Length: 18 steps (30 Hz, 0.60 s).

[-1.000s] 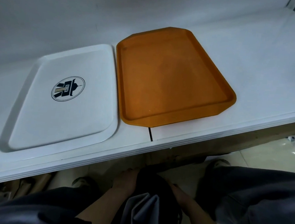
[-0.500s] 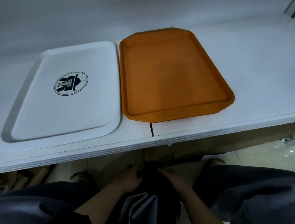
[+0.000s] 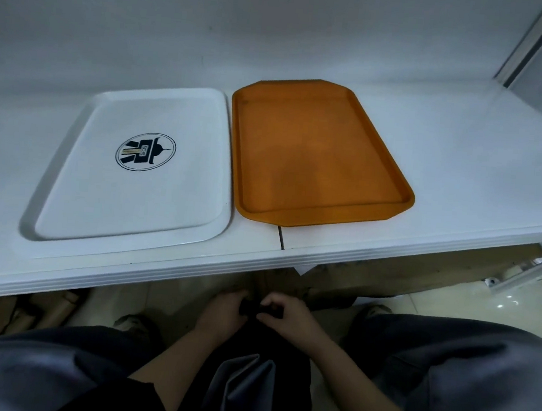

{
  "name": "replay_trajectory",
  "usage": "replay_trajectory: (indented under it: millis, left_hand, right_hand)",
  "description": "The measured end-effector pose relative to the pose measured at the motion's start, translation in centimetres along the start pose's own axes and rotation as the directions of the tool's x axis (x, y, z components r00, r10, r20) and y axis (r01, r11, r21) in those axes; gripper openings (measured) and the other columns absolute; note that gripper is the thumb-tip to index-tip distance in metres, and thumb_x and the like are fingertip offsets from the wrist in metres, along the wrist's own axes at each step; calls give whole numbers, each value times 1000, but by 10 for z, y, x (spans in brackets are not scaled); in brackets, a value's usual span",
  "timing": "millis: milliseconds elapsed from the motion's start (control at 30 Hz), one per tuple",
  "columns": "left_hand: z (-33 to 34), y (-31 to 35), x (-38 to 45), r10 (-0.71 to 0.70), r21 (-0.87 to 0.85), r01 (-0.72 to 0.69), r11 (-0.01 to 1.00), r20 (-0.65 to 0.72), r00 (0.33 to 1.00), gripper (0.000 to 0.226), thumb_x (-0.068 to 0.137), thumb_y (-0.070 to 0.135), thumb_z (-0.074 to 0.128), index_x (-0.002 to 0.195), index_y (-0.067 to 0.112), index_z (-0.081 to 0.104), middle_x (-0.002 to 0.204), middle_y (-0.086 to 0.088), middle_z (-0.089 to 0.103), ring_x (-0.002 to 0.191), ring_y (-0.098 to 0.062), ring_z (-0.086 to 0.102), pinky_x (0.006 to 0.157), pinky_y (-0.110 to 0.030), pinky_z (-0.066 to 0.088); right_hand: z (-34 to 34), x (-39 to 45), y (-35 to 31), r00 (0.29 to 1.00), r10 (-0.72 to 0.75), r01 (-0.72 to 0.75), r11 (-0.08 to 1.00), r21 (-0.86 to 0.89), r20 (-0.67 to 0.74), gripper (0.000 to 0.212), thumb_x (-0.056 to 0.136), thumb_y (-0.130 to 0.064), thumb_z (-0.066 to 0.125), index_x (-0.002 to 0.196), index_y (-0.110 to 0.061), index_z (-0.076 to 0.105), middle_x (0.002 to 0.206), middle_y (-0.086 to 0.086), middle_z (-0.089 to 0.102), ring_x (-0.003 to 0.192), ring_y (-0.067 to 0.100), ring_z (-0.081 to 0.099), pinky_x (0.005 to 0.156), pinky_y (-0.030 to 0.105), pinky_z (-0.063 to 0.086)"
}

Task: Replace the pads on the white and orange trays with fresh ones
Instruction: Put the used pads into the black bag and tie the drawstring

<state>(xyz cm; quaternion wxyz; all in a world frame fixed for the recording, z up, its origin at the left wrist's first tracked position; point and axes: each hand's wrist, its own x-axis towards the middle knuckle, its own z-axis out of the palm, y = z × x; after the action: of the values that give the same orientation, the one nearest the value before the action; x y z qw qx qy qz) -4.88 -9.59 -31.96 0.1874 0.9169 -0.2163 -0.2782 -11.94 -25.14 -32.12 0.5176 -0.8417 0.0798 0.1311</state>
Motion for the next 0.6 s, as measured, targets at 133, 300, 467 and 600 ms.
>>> replay_trajectory:
  millis: [133,300,467,600]
  left_hand:
    - [-8,-10,-16,0,388,52,920,-132,991,27,86,25,54,111,16,52,113,-6,64,103,-27,62,83,-31,47]
    - [-9,-23,-39,-48,496,149,856,-210,976,39,93,12,42,131,13,36,120,-7,58,104,-29,63,81,-34,48]
    - [-10,-37,-69,-216,393,305,867,-255,942,30,94,23,44,123,16,49,127,-7,45,108,-27,57,79,-32,47]
    - [-2,-50,-90,-340,129,369,920,-199,919,27,94,29,45,115,14,55,122,-9,58,106,-27,60,80,-31,49]
  right_hand:
    - [-5,-20,-1,1000,-11,1,926,-377,-25,16,83,-17,61,92,-25,50,100,-4,61,91,15,58,73,30,45]
    - [0,-44,-1,988,-25,-77,778,-624,-153,22,84,-9,52,96,-21,38,113,3,49,71,20,41,48,28,25]
    - [2,-61,5,962,98,-239,760,-604,-257,36,90,-16,53,125,-17,43,128,4,40,91,25,54,56,29,40]
    - [-1,-70,12,930,300,-359,863,-355,-212,33,95,-17,49,128,-13,51,123,10,61,107,26,58,85,33,50]
